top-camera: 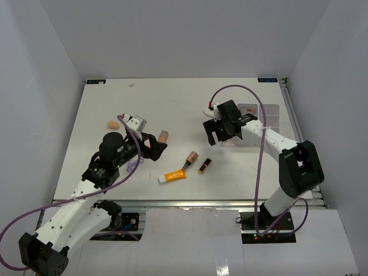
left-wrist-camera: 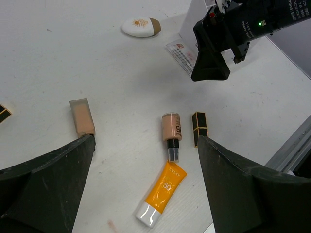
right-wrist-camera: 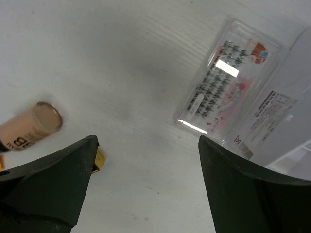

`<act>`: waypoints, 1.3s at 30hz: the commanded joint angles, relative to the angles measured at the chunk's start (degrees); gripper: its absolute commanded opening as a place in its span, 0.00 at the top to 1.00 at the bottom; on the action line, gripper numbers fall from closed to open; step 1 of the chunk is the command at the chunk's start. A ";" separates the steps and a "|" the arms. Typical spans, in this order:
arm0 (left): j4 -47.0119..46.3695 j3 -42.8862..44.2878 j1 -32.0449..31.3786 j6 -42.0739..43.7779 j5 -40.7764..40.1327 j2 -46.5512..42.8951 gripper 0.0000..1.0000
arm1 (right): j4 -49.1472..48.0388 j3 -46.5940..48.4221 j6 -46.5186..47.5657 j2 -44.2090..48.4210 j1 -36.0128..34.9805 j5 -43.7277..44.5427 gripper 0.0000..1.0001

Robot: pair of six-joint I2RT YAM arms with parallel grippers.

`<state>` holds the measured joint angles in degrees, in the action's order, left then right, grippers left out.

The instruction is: Organize the makeup

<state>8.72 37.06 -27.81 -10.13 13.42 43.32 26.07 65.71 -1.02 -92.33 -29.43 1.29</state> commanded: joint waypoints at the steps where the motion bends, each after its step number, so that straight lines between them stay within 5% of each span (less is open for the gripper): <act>1: 0.12 0.03 0.30 -0.43 -2.35 -1.07 0.02 | -2.27 3.74 -6.62 -2.79 -0.54 10.49 0.10; 23: 0.14 -0.23 0.30 -0.06 -2.26 -1.50 0.02 | -2.25 6.29 -8.62 -12.02 -0.10 27.10 0.10; 39: 0.07 -0.32 0.30 -0.01 -2.00 -1.39 0.02 | -1.28 7.03 -9.64 -15.33 2.85 19.86 0.10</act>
<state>9.02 36.99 -27.81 -10.13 11.33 42.54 24.26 70.40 -9.88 -106.48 -27.29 22.23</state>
